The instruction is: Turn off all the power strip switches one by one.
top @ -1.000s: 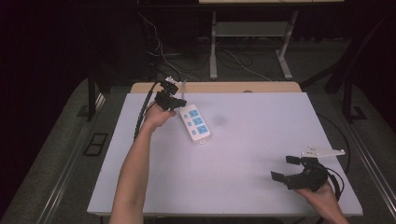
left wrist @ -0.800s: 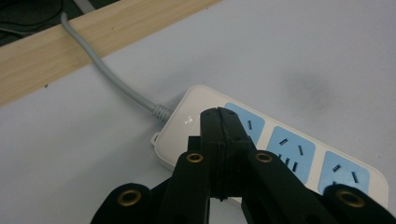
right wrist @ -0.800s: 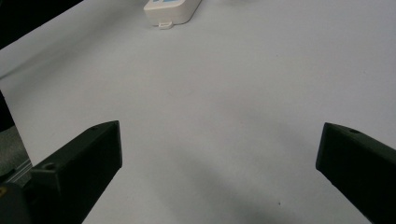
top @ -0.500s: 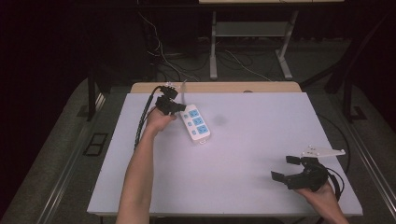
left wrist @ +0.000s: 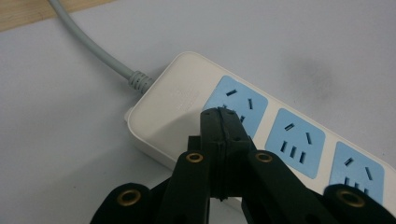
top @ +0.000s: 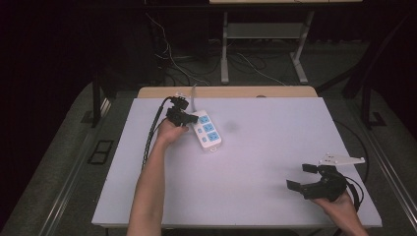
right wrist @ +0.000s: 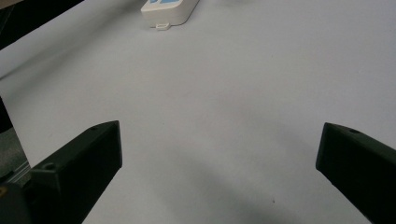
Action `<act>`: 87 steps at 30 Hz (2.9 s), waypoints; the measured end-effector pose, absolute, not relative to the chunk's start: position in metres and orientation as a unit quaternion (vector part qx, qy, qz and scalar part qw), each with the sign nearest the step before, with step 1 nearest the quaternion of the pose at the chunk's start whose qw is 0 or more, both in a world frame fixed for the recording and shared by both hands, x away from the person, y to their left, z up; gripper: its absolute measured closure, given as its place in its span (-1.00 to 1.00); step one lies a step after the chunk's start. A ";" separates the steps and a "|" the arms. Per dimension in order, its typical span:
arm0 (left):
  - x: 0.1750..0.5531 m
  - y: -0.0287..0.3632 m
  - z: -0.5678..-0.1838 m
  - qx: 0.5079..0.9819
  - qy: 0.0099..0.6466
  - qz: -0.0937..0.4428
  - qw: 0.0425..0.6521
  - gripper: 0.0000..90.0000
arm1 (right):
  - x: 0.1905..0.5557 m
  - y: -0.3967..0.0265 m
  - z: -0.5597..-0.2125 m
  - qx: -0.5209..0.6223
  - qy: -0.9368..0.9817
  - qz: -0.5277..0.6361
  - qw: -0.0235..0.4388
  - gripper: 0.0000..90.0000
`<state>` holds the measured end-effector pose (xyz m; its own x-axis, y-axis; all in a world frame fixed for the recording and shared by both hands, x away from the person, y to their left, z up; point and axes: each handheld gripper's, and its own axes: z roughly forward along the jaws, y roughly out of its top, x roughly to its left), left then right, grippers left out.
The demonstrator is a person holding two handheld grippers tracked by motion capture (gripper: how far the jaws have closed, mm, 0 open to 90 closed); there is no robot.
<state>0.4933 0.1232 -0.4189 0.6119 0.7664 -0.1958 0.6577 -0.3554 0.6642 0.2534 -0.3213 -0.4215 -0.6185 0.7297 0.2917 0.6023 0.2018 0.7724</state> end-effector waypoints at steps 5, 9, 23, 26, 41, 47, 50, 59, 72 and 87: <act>0.493 0.122 -0.418 0.823 0.431 0.080 0.361 0.99 | 0.253 -0.321 -0.421 0.431 0.773 0.461 0.069 -0.99; 0.493 0.122 -0.418 0.824 0.432 0.079 0.358 0.99 | 0.253 -0.321 -0.421 0.430 0.773 0.460 0.069 -0.99; 0.491 0.122 -0.418 0.826 0.430 0.076 0.357 1.00 | 0.253 -0.321 -0.422 0.430 0.773 0.461 0.068 -0.99; 0.491 0.122 -0.419 0.822 0.435 0.069 0.360 1.00 | 0.254 -0.322 -0.422 0.431 0.772 0.461 0.068 -0.99; 0.489 0.119 -0.419 0.822 0.438 0.082 0.354 0.99 | 0.253 -0.322 -0.421 0.431 0.771 0.463 0.069 -0.99; 0.487 0.120 -0.411 0.825 0.431 0.103 0.351 0.99 | 0.253 -0.323 -0.421 0.430 0.772 0.463 0.070 -0.99; 0.484 0.128 -0.406 0.817 0.435 0.105 0.362 0.99 | 0.253 -0.324 -0.420 0.431 0.770 0.464 0.071 -0.99; 0.463 0.140 -0.388 0.799 0.427 0.114 0.408 0.89 | 0.253 -0.325 -0.420 0.432 0.769 0.465 0.072 -0.99; 0.425 0.154 -0.368 0.796 0.397 0.091 0.448 -0.39 | 0.253 -0.323 -0.420 0.430 0.770 0.466 0.072 -0.99; 0.374 0.160 -0.371 0.793 0.383 0.093 0.465 -1.00 | 0.252 -0.321 -0.419 0.427 0.771 0.467 0.073 -0.99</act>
<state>0.3742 0.1603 -0.3706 0.6896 0.6937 -0.2079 0.5203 -0.2750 0.8085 0.2524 -0.3213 -0.4191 -0.6247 0.7263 0.2867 0.5906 0.1993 0.7820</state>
